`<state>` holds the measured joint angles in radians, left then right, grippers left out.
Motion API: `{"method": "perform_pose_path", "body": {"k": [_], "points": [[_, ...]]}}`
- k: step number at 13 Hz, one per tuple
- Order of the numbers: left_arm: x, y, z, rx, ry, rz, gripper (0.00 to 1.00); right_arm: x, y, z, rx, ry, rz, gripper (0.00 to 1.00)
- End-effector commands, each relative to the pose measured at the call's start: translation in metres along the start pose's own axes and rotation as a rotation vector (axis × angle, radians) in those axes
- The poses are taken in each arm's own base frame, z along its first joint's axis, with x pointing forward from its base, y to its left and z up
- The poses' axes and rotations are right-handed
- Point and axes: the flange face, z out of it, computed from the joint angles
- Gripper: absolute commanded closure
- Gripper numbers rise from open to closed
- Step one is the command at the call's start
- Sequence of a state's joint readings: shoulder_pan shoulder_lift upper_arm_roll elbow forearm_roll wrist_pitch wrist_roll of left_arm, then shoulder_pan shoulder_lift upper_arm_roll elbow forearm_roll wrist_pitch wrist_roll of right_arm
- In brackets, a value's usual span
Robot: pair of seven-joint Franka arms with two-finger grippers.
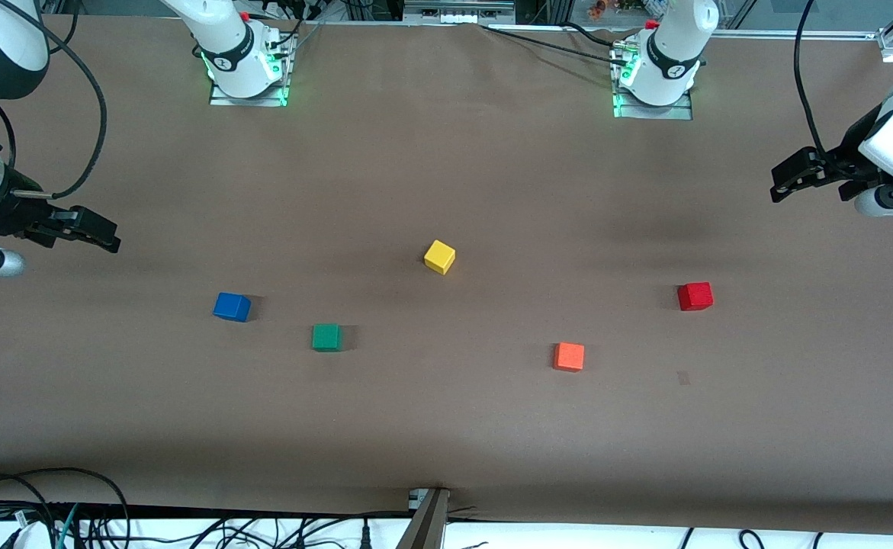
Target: Pass red block to right arm, stack on blue
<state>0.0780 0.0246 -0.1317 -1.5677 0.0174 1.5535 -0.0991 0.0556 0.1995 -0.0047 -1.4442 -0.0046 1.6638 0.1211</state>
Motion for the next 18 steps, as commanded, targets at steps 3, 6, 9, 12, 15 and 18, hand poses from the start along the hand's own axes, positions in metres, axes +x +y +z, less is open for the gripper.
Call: {"method": "perform_pose_path", "body": {"k": [3,6,9,12,15,18], "points": [[0.001,-0.003,-0.004,0.012,0.012,0.007,0.0,-0.004,-0.004,-0.009,-0.011,0.001,-0.002,0.0],[0.001,-0.003,-0.001,0.014,-0.001,-0.006,0.0,-0.005,-0.004,-0.009,-0.01,-0.002,-0.003,0.0],[0.002,-0.008,0.003,0.018,-0.012,-0.013,0.0,-0.005,-0.004,-0.009,-0.01,-0.002,-0.005,0.0],[0.003,-0.01,0.006,0.021,-0.016,-0.016,0.0,-0.005,-0.003,-0.008,-0.011,-0.005,-0.005,0.0],[0.001,-0.014,0.006,0.022,-0.025,-0.024,0.0,-0.005,-0.004,-0.008,-0.01,-0.008,-0.008,0.0],[-0.001,-0.009,0.003,0.021,-0.032,-0.014,0.0,-0.007,-0.003,-0.008,-0.011,-0.019,-0.002,0.0]]}}
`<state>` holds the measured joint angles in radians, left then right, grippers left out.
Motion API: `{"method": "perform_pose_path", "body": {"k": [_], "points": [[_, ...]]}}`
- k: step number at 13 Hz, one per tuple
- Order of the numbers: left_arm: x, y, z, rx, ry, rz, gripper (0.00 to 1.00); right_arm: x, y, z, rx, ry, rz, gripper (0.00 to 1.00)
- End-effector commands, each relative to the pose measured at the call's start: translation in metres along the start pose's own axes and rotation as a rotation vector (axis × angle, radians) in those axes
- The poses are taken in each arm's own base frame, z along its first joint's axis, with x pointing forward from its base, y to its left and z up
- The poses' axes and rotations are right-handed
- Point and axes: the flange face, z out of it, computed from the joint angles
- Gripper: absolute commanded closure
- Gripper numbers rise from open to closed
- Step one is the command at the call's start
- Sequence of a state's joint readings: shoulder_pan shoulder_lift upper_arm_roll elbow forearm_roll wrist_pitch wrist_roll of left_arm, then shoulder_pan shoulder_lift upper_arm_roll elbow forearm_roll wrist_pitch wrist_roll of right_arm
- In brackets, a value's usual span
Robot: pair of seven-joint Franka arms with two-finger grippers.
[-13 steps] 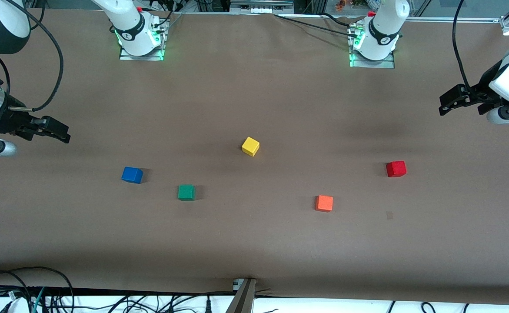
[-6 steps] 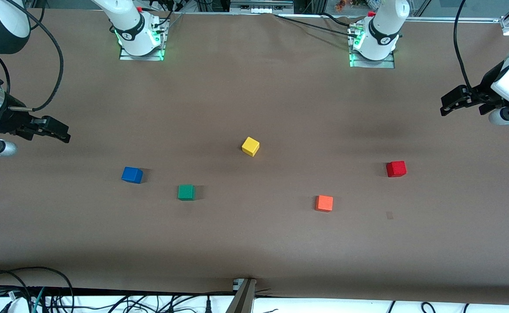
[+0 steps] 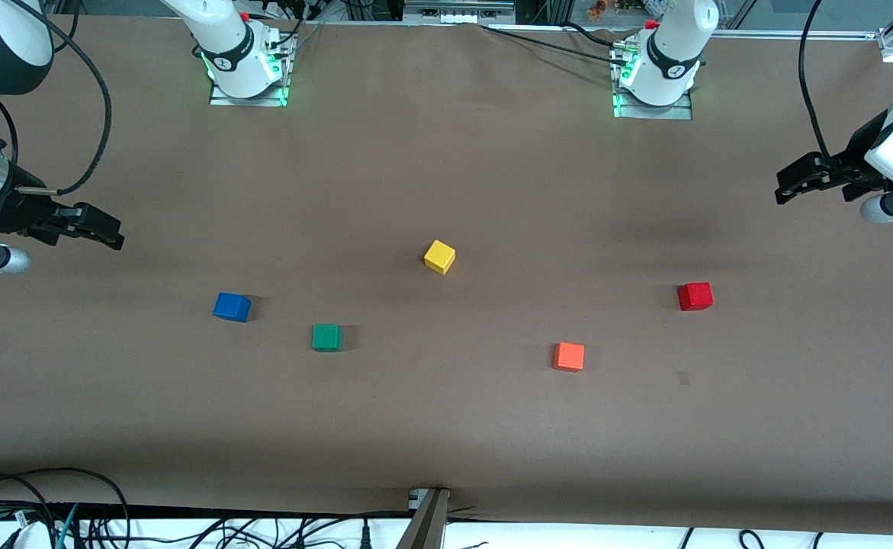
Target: Pass red block to right arm, stack on blue
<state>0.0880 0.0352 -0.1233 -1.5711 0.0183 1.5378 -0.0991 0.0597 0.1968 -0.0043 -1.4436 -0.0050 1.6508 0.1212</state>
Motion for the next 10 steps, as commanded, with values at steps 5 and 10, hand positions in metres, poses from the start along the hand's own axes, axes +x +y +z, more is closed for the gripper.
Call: {"method": "perform_pose_path", "body": {"k": [5,10], "points": [[-0.0024,0.007,-0.0098,0.018,0.016,0.015,0.0,-0.0053,0.0007,-0.0057,-0.011,-0.018,0.009,0.0],[-0.0008,0.005,-0.0073,0.013,0.01,0.011,0.0,-0.0054,-0.0003,-0.0057,-0.01,-0.018,0.009,0.0]]}}
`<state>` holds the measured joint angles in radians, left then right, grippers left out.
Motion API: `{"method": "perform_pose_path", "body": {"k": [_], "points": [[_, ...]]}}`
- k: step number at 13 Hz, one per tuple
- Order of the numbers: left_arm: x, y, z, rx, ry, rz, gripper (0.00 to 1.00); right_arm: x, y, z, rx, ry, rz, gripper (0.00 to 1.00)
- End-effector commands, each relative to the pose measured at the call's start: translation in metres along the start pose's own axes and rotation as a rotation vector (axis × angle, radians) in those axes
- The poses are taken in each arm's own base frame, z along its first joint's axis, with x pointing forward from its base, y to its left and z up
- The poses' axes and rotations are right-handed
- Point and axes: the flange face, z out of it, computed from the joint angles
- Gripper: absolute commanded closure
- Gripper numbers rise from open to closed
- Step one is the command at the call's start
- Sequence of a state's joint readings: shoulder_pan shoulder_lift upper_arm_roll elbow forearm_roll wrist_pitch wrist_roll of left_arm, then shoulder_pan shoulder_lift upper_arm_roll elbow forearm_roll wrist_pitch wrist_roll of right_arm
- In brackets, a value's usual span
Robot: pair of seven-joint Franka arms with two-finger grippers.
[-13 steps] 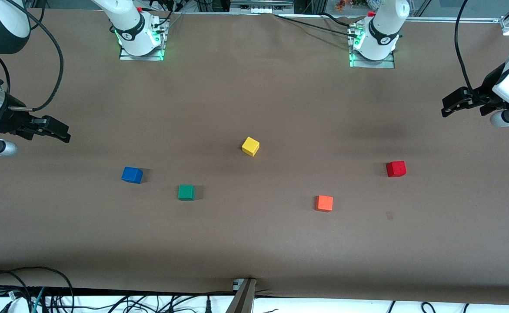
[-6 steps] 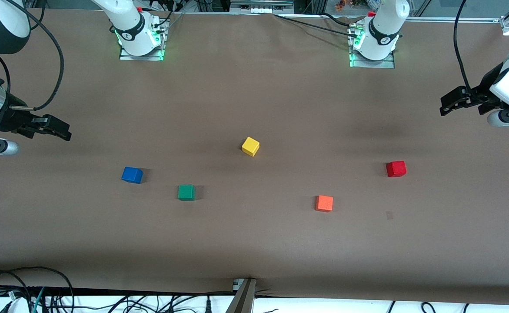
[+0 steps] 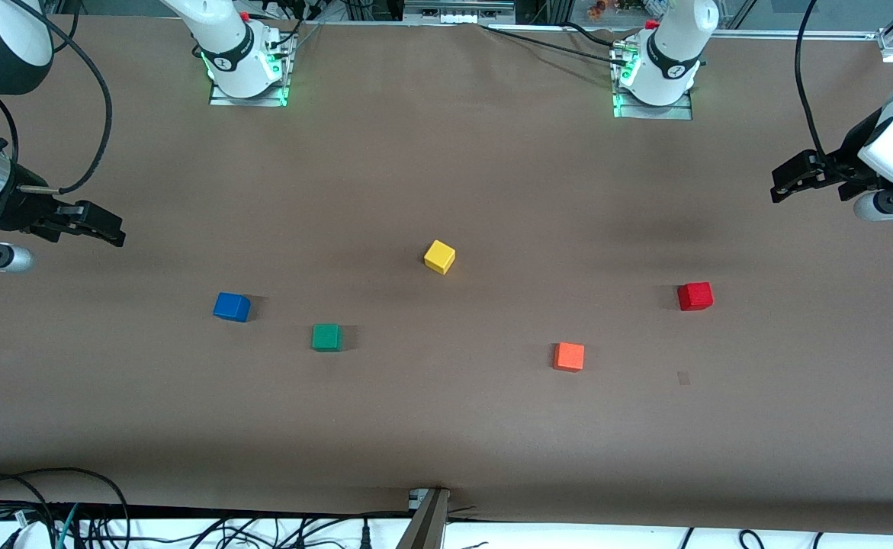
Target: Pass red block to right arm, stack on blue
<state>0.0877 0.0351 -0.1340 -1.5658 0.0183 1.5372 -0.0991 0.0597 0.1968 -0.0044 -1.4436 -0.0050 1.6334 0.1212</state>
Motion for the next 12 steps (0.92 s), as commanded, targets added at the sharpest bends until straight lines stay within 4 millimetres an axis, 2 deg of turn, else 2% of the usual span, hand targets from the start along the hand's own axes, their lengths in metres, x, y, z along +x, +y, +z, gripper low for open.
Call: {"method": "perform_pose_path", "body": {"k": [1,9,12], "points": [[-0.0007,-0.0011,-0.0054,0.013,0.005,0.0,0.0,-0.0036,-0.0006,-0.0073,-0.007,0.0,0.009,0.0],[-0.0007,-0.0009,-0.0054,0.02,0.006,0.007,0.0,-0.0037,-0.0005,-0.0071,-0.009,-0.001,0.01,0.0],[0.0,0.0047,-0.0041,0.023,0.006,0.025,0.0,-0.0037,-0.0006,-0.0071,-0.008,-0.001,0.012,0.0]]}}
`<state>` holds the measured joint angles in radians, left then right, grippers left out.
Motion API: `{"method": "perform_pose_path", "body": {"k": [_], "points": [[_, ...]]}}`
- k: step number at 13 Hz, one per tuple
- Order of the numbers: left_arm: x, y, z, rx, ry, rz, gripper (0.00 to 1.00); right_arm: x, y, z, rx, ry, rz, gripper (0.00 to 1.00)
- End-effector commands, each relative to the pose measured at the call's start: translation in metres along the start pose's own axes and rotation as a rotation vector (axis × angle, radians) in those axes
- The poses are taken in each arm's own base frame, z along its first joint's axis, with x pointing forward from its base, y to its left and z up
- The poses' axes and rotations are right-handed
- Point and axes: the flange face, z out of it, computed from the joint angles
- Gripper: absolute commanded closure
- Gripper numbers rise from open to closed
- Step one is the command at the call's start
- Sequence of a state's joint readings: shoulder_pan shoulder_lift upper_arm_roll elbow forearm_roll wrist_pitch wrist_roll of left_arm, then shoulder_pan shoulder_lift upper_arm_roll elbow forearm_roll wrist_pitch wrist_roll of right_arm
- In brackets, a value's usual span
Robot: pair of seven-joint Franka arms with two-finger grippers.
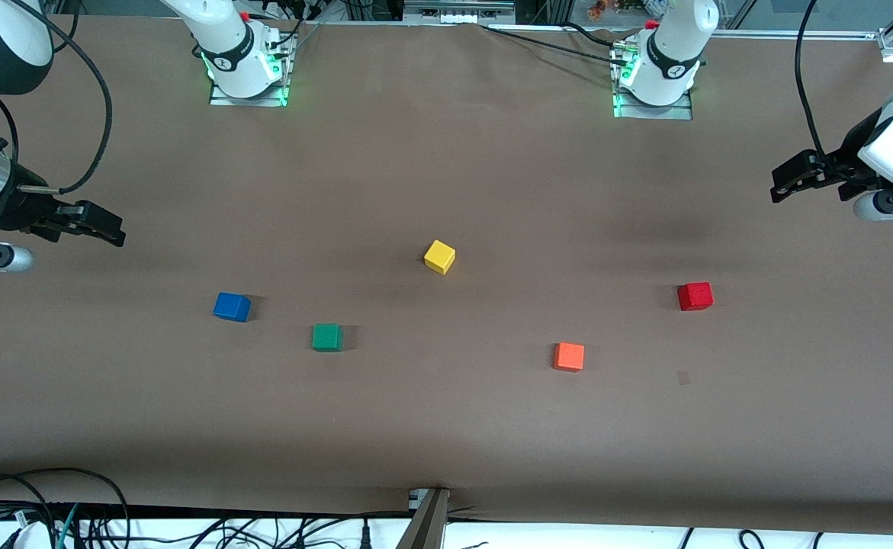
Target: Pass red block to right arm, stack on blue
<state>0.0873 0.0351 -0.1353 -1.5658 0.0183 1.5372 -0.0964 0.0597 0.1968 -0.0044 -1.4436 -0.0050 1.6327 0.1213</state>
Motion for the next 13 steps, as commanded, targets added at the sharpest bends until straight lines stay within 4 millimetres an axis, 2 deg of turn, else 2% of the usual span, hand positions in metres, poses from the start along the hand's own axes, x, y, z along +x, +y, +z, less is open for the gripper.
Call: {"method": "perform_pose_path", "body": {"k": [1,3,6,8,9,12,13], "points": [[0.0,0.001,-0.005,0.022,0.008,0.017,0.0,-0.003,-0.001,-0.007,-0.009,0.001,0.012,0.0],[0.005,-0.006,-0.007,0.007,0.04,0.002,0.0,-0.004,-0.001,-0.007,-0.007,0.0,0.012,0.0],[0.011,-0.003,-0.009,0.013,0.073,0.005,0.0,-0.004,-0.001,-0.006,-0.008,-0.004,0.012,0.0],[0.017,-0.003,0.004,0.01,0.044,0.006,0.0,-0.004,0.0,-0.007,-0.009,0.0,0.012,0.0],[0.024,-0.002,0.019,0.011,0.012,0.005,0.0,-0.004,-0.001,-0.006,-0.008,-0.004,0.012,0.0],[0.026,-0.004,0.032,0.013,-0.028,0.005,0.0,-0.005,0.0,-0.006,-0.009,-0.014,0.014,0.0],[0.032,-0.007,0.047,0.013,-0.055,0.0,0.0,-0.005,0.0,-0.006,-0.009,-0.014,0.015,0.0]]}}
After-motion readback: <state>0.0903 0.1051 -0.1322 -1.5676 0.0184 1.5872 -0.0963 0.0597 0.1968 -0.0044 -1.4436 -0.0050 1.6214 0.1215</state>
